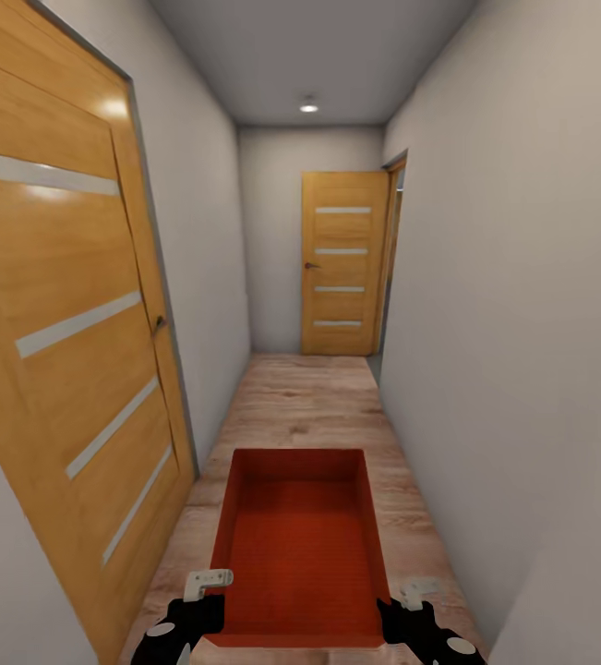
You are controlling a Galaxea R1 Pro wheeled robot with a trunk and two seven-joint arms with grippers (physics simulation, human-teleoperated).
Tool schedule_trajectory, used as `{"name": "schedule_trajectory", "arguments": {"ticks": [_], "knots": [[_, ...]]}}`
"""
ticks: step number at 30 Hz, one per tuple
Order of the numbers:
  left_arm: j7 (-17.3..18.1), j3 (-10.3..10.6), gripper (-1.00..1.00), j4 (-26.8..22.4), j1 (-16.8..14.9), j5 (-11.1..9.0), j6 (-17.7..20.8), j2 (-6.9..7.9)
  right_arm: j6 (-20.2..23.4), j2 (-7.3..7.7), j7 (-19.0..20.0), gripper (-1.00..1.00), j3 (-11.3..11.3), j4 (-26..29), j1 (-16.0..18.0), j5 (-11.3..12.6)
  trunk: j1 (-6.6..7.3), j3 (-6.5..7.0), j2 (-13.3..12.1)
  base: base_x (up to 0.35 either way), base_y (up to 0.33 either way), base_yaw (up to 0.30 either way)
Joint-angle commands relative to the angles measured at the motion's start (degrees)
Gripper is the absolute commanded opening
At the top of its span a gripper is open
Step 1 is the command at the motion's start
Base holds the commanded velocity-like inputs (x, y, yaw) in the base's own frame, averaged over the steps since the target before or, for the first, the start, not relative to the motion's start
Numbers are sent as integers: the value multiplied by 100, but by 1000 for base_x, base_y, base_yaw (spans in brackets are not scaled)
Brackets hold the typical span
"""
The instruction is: Move the two storage containers from the living room to the garage. In the garage, place one container on the floor and stack the other container on top of it (either order is fine).
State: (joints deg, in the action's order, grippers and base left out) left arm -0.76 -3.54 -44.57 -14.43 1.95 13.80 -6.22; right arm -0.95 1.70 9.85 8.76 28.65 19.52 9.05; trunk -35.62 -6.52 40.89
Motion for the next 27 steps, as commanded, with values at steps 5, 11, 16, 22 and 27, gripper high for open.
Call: {"name": "schedule_trajectory", "arguments": {"ticks": [5, 11, 16, 22, 27], "knots": [[-21, -298, -100, -70, -7, 16, 35, -1, -11, 15, 132, -100, 139, 1, -1, -447, -5, -10, 8, 327, 110, -1], [-21, -298, -100, -70, -7, 17, 35, -2, -8, 15, 139, -100, 143, 1, -1, -440, -5, -10, 8, 327, 110, 0], [-21, -298, -100, -70, -7, 22, 35, -2, -11, 15, 133, -100, 144, 1, -1, -444, -5, -10, 8, 327, 110, 0], [-21, -298, -100, -70, -7, 20, 35, -2, -11, 15, 131, -100, 123, 1, -1, -431, -5, -10, 8, 327, 110, 0], [-21, -299, -100, -70, -7, 23, 35, -2, -11, 15, 131, -100, 119, 1, -1, -416, -5, -10, 8, 327, 107, 0]]}}
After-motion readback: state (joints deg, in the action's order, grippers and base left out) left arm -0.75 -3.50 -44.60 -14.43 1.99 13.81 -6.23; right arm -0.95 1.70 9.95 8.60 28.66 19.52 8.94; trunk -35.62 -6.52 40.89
